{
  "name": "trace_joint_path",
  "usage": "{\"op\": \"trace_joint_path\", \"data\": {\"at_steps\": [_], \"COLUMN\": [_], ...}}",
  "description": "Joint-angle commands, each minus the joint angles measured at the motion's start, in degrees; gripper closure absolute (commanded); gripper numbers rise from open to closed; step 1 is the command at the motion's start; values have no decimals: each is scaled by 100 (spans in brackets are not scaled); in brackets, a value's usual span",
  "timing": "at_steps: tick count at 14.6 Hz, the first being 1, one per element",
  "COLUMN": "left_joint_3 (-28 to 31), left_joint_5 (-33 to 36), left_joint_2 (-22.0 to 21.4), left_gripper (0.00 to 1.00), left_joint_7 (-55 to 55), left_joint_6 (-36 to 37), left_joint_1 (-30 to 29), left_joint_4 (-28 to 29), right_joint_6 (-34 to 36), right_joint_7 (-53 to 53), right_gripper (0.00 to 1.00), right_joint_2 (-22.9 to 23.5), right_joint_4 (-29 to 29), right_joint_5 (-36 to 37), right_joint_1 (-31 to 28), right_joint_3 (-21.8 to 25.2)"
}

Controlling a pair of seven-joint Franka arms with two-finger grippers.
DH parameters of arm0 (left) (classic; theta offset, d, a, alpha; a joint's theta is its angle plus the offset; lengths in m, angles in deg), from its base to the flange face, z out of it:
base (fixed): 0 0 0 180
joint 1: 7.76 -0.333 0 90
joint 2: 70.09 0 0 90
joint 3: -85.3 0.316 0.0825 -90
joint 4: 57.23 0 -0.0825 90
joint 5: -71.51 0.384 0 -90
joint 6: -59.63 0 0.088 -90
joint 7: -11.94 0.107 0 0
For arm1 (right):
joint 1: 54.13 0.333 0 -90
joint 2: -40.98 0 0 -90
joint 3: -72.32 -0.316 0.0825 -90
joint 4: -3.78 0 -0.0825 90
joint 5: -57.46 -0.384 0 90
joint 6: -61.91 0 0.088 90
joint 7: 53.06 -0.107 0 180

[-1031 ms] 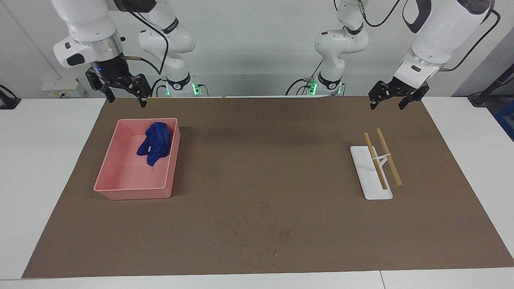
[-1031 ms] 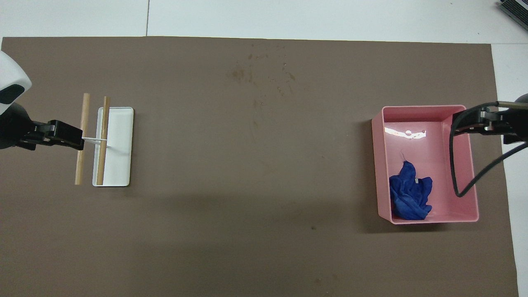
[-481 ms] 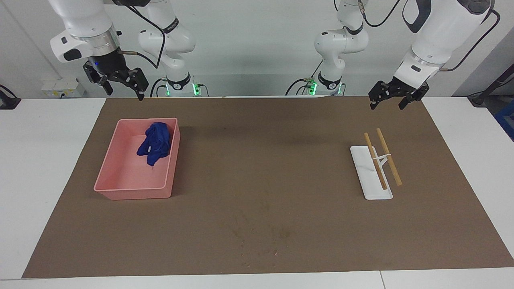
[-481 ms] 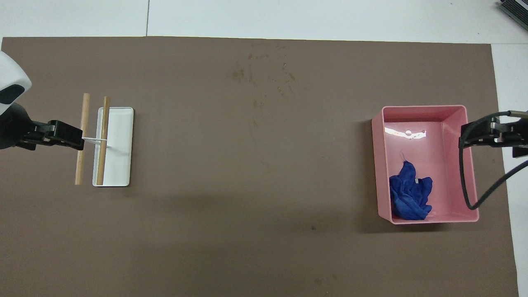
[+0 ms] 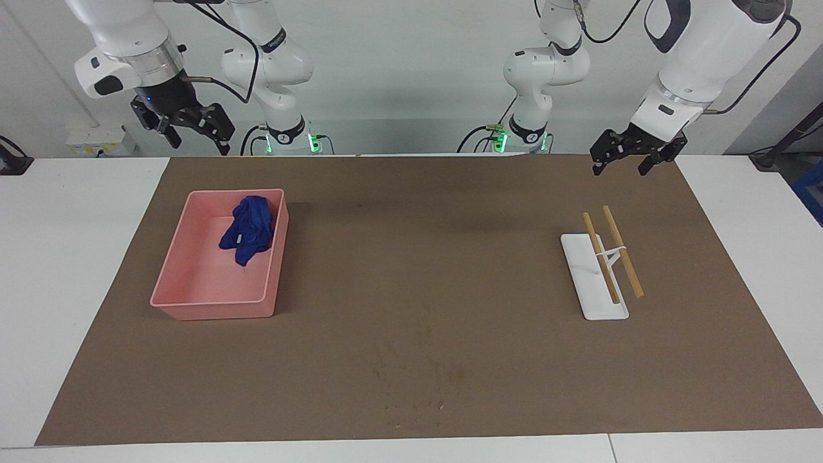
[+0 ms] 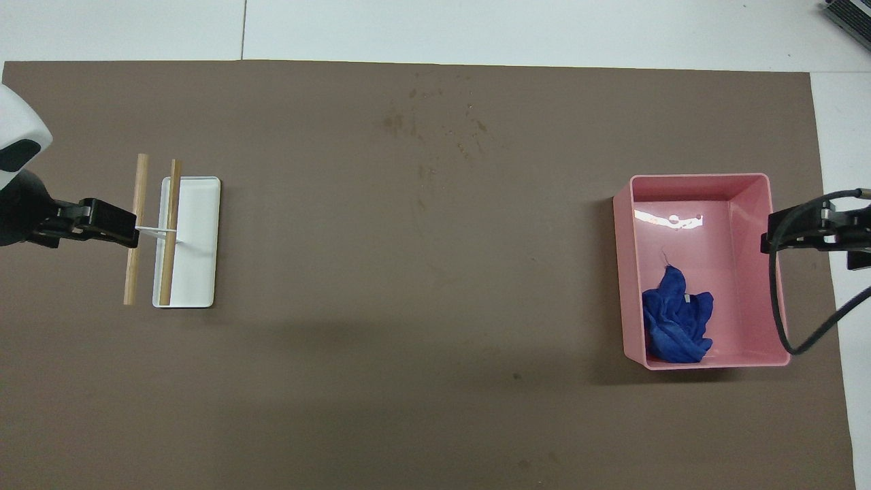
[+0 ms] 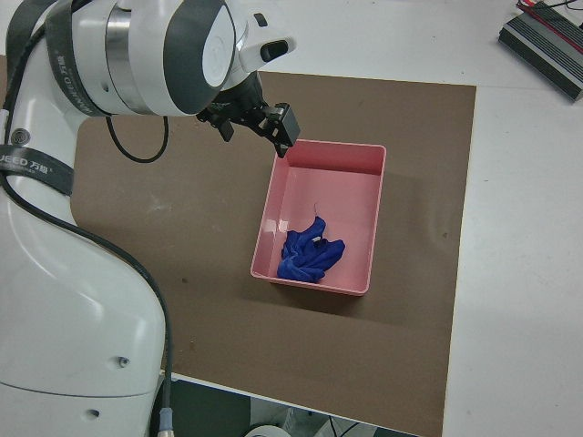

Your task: Wipe water with towel using both arms

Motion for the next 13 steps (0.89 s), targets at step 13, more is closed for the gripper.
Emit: {"op": "trace_joint_path", "data": {"at_steps": [13], "left_joint_3": [-31], "left_joint_5": [53], "left_joint_2": [-99], "left_gripper": [0], "left_joint_7": [73], "left_joint_6": [28], "left_joint_1": [-53], "left_joint_4": [98], "right_joint_6": [-98], "right_joint_7": [379], "right_gripper": [0], "right_joint_2": [-277], "right_joint_4": [-429], "right_joint_5": [-61], "right_joint_1": [59], "right_joint_3": [13]}}
